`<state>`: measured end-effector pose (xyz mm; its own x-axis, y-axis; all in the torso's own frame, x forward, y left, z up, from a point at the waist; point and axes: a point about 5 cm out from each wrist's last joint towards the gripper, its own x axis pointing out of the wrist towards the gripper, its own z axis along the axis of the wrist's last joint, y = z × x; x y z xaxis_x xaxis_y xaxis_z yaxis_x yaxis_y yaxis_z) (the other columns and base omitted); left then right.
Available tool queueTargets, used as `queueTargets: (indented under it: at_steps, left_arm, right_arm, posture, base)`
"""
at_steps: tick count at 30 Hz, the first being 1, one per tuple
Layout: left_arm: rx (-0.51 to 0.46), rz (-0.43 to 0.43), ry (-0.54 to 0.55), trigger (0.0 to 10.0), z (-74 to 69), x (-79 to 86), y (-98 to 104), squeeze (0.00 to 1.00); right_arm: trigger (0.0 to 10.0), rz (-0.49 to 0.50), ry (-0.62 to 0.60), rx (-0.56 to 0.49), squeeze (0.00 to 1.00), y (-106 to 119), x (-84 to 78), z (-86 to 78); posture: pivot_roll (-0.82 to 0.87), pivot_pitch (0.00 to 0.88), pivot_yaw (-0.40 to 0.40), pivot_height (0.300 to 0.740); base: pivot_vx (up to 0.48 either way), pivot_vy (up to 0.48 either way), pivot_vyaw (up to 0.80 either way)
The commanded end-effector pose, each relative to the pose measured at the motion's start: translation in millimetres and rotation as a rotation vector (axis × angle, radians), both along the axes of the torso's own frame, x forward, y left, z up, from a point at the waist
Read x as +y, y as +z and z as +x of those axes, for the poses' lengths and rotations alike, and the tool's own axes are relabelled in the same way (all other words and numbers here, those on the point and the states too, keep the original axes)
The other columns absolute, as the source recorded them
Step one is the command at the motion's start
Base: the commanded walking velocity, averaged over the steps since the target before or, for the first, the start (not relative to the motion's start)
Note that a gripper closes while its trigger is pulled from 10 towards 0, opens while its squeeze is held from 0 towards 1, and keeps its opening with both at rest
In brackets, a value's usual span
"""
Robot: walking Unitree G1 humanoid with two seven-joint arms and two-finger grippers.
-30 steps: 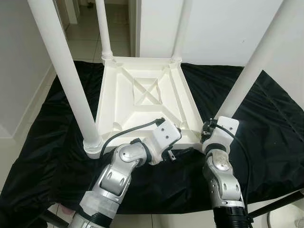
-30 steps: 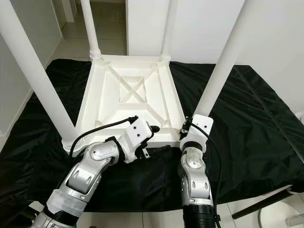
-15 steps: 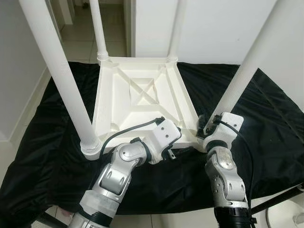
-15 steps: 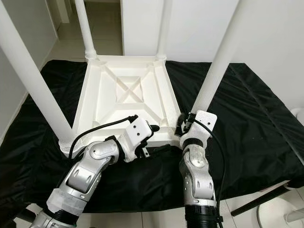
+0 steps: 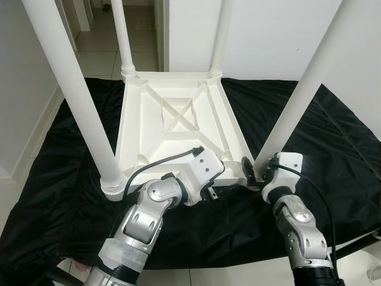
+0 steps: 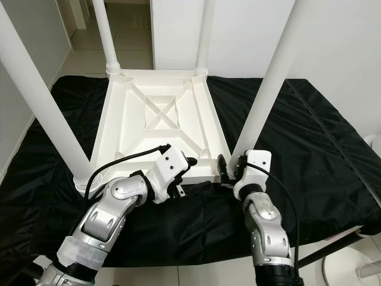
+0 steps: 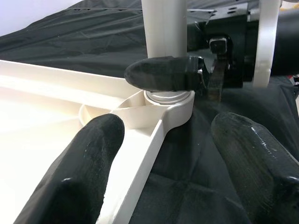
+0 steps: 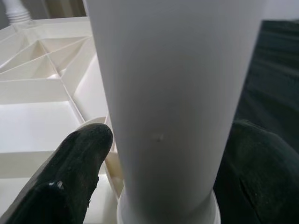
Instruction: Building children table
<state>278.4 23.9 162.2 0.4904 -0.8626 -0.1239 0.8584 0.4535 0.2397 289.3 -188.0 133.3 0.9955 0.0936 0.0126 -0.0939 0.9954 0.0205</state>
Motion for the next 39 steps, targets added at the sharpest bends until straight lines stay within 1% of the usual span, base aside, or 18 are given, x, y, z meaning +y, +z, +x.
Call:
queueTargets:
  at_steps: [1,3,4,6,10,14,15,16,17,18,23,26,27,28,29,31,32,39]
  left_arm:
    - [-0.033,-0.009,0.089,10.0,4.4,2.9,5,0.0]
    - [-0.034,-0.009,0.091,10.0,4.6,2.8,5,0.0]
    - [-0.037,-0.011,0.094,10.0,5.6,2.5,5,0.0]
    - [-0.04,-0.012,0.096,10.0,6.0,2.7,6,0.0]
    - [-0.042,-0.018,0.107,10.0,9.7,2.8,9,0.0]
    - [-0.046,-0.015,0.103,10.0,9.8,1.9,8,0.0]
    - [-0.049,-0.016,0.101,10.0,10.3,1.1,9,0.0]
    - [-0.049,-0.016,0.101,10.0,10.3,1.1,9,0.0]
    - [-0.049,-0.017,0.101,10.0,9.8,1.8,9,0.0]
    - [-0.049,-0.017,0.101,10.0,9.8,1.8,9,0.0]
    - [-0.054,-0.022,0.105,10.0,10.5,0.6,11,0.0]
    - [-0.055,-0.023,0.105,10.0,10.5,0.6,11,0.0]
    - [-0.055,-0.023,0.106,10.0,10.3,1.0,11,0.0]
    - [-0.057,-0.021,0.107,10.0,10.7,1.0,10,0.0]
    - [-0.057,-0.021,0.108,10.0,10.9,1.0,10,0.0]
    - [-0.058,-0.021,0.108,10.0,10.4,1.5,10,0.0]
    - [-0.058,-0.023,0.111,10.0,10.7,1.4,10,0.0]
    - [-0.059,-0.027,0.123,10.0,9.7,2.5,11,0.0]
  right_arm:
    - [10.0,-0.042,0.006,-0.005,0.0,0,-10.0,2.9]
    - [10.0,-0.057,0.014,-0.003,0.0,0,-13.7,4.1]
    - [10.0,-0.07,0.038,-0.002,0.0,0,-18.0,5.9]
    - [10.0,-0.08,0.056,0.0,0.0,0,-18.2,5.9]
    - [10.0,-0.118,0.156,-0.006,0.0,-4,-13.3,7.3]
    - [10.0,-0.125,0.2,-0.007,0.0,-6,-8.9,9.3]
    - [10.0,-0.148,0.248,-0.013,0.0,-7,-5.1,12.1]
    - [10.0,-0.148,0.248,-0.013,0.0,-7,-5.1,12.1]
    - [10.0,-0.172,0.28,-0.017,0.0,-7,-2.0,13.2]
    - [10.0,-0.172,0.28,-0.017,0.0,-7,-2.0,13.2]
    - [10.0,-0.245,0.336,-0.01,0.0,-4,-8.9,27.0]
    - [10.0,-0.251,0.34,-0.007,0.0,-4,-10.1,28.7]
    - [10.0,-0.268,0.364,-0.012,0.0,-3,-9.9,31.0]
    - [5.5,-0.288,0.387,-0.019,0.0,-1,-9.6,32.8]
    - [2.4,-0.293,0.407,-0.023,0.0,0,-8.9,34.1]
    - [2.4,-0.294,0.427,-0.029,0.0,0,-8.0,35.1]
    - [0.0,-0.291,0.438,-0.028,0.0,0,-7.2,35.1]
    - [0.0,-0.294,0.471,-0.029,0.0,-4,-3.8,32.6]
  posture:
    - [-0.05,0.033,-0.018,0.74]
    - [-0.06,0.034,-0.014,0.74]
    - [-0.06,0.034,-0.013,0.74]
    - [-0.06,0.037,-0.012,0.74]
    - [-0.07,0.037,-0.008,0.74]
    - [-0.07,0.033,-0.011,0.74]
    - [-0.08,0.031,-0.019,0.74]
    - [-0.08,0.031,-0.019,0.74]
    - [-0.08,0.029,-0.021,0.74]
    - [-0.08,0.029,-0.021,0.74]
    - [-0.07,0.028,-0.029,0.74]
    - [-0.07,0.028,-0.029,0.74]
    - [-0.07,0.022,-0.032,0.74]
    - [-0.07,0.022,-0.032,0.74]
    - [-0.06,0.018,-0.037,0.74]
    - [-0.06,0.017,-0.04,0.74]
    - [-0.06,0.017,-0.045,0.74]
    - [-0.03,0.022,-0.055,0.74]
  base:
    - [0.0,0.0,0.0]
    - [0.0,0.0,0.0]
    - [0.0,0.0,0.0]
    - [0.0,0.0,0.0]
    - [0.0,0.0,0.0]
    - [0.0,0.0,0.0]
    - [0.0,0.0,0.0]
    - [0.0,0.0,0.0]
    - [0.0,0.0,0.0]
    - [0.0,0.0,0.0]
    - [0.0,0.0,0.0]
    - [0.0,0.0,0.0]
    - [0.0,0.0,0.0]
    - [0.0,0.0,0.0]
    - [0.0,0.0,0.0]
    - [0.0,0.0,0.0]
    - [0.0,0.0,0.0]
    - [0.0,0.0,0.0]
